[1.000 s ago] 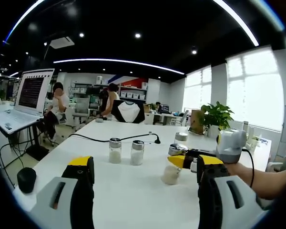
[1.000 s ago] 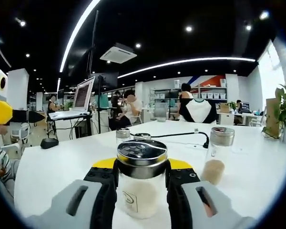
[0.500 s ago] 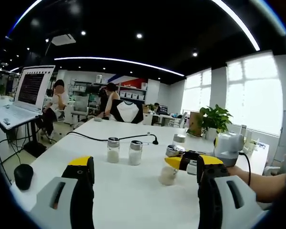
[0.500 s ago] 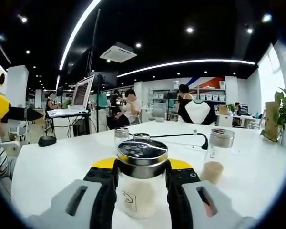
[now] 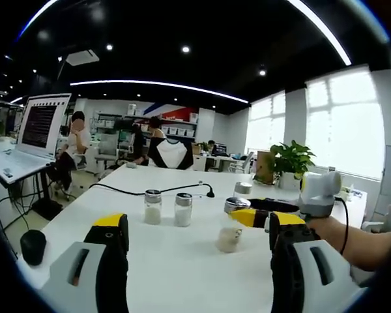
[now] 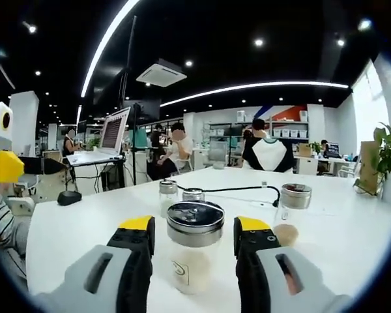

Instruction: Rotate the seasoning bottle until the label or dispensing opening points toward the visible target arrow and the bottle remains upright within the marked orientation range

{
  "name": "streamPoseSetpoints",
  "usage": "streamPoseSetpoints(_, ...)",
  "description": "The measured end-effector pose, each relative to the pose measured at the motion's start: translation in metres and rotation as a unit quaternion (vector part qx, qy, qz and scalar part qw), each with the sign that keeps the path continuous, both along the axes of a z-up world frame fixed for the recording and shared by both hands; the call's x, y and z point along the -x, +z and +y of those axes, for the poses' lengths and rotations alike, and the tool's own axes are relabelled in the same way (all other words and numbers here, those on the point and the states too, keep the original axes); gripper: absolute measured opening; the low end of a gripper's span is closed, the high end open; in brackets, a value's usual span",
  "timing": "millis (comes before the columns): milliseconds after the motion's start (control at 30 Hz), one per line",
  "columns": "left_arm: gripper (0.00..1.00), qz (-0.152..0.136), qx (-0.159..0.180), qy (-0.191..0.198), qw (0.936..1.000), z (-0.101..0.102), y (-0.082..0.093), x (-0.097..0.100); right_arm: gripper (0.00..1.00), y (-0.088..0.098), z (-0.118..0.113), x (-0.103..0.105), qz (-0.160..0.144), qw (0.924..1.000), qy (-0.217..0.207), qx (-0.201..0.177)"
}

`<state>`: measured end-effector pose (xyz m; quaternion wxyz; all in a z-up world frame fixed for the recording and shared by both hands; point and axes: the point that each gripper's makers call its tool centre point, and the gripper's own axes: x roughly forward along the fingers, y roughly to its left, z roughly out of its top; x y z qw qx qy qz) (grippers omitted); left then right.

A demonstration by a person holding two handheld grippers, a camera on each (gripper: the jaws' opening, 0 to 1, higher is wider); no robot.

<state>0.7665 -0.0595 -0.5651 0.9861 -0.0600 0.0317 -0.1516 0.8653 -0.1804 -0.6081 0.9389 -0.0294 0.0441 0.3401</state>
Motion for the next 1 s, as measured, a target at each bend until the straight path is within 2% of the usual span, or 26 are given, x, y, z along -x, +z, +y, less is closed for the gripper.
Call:
streamPoseSetpoints(233,0.94,-0.004,-0.001,-0.005,1.0,-0.004,0.002,-0.001,0.49,0.013,-0.029,0.012,-0.006,0.9999,-0.013,-0.001)
streamPoseSetpoints(433,0.94,-0.009,-0.006,-0.014,0.9999,-0.012,0.002,-0.005,0.49,0.01,-0.055,0.022,0.001,0.9995,-0.03,0.003)
streamPoseSetpoints(533,0.94,-0.011,-0.008,-0.019,0.9997,-0.015,0.003,-0.007,0.49,0.01,-0.07,0.027,0.011,0.9988,-0.047,-0.011)
streamPoseSetpoints(633,0.94,-0.016,-0.012,-0.022,0.9996,-0.017,0.006,-0.009,0.49,0.019,-0.088,0.031,-0.004,0.998,-0.063,-0.003)
streamPoseSetpoints(767,0.94,-0.022,-0.012,-0.021,0.9995,-0.021,0.01,-0.013,0.49,0.027,-0.105,0.039,-0.01,0.9973,-0.072,-0.005)
streamPoseSetpoints(1000,0.94,-0.029,-0.017,-0.027,0.9991,-0.03,0.013,-0.018,0.49,0.022,-0.139,0.051,0.002,0.9944,-0.104,-0.017)
